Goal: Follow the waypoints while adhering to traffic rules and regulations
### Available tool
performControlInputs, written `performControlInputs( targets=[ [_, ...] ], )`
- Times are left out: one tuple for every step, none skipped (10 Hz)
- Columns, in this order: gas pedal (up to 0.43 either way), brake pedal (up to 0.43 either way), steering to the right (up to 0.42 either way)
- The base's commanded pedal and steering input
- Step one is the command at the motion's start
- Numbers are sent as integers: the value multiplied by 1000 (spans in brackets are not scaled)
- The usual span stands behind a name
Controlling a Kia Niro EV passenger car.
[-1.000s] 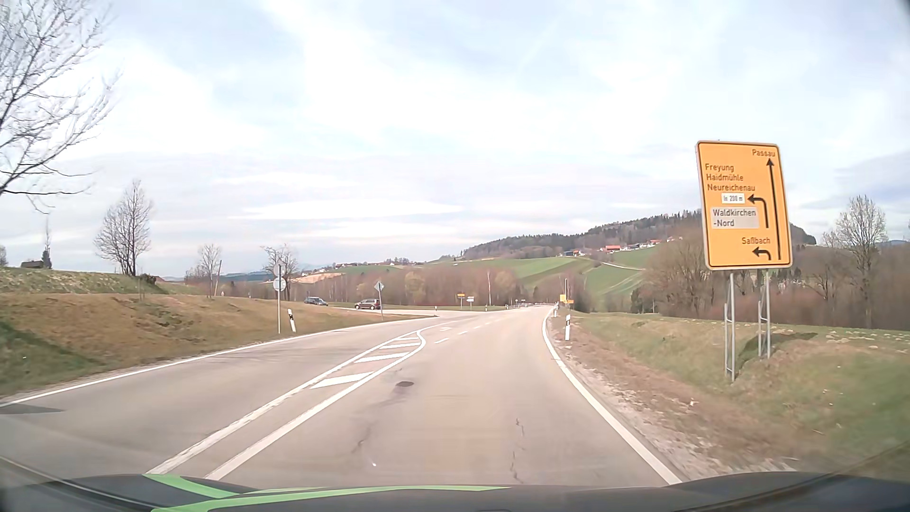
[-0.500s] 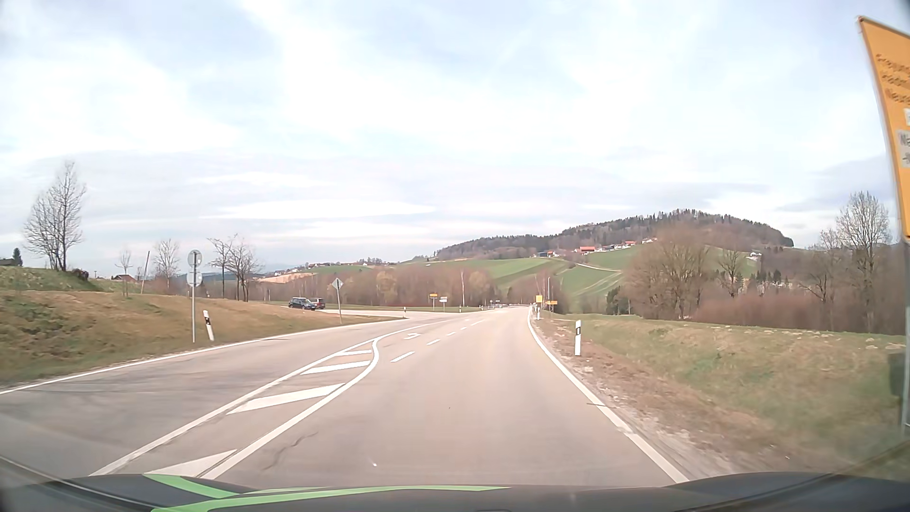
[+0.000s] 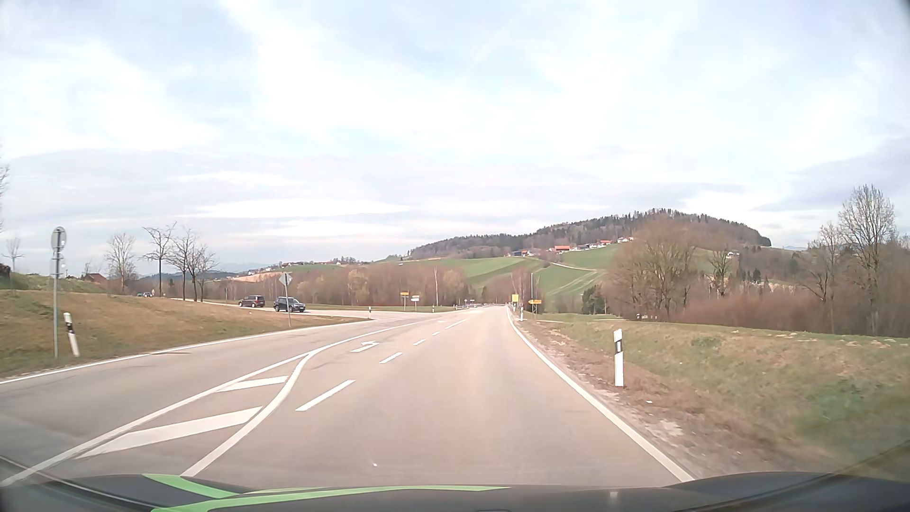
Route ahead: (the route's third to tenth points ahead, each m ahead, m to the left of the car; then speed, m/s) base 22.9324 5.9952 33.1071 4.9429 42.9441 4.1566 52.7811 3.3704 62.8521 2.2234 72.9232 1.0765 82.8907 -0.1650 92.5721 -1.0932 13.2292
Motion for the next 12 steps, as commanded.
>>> performControlInputs(
  targets=[
    [67,0,18],
    [67,0,15],
    [67,0,14],
    [67,0,14],
    [67,0,14],
    [67,0,13],
    [67,0,12],
    [67,0,11],
    [47,0,9],
    [47,0,9],
    [47,0,9],
    [47,0,7]
  ],
)
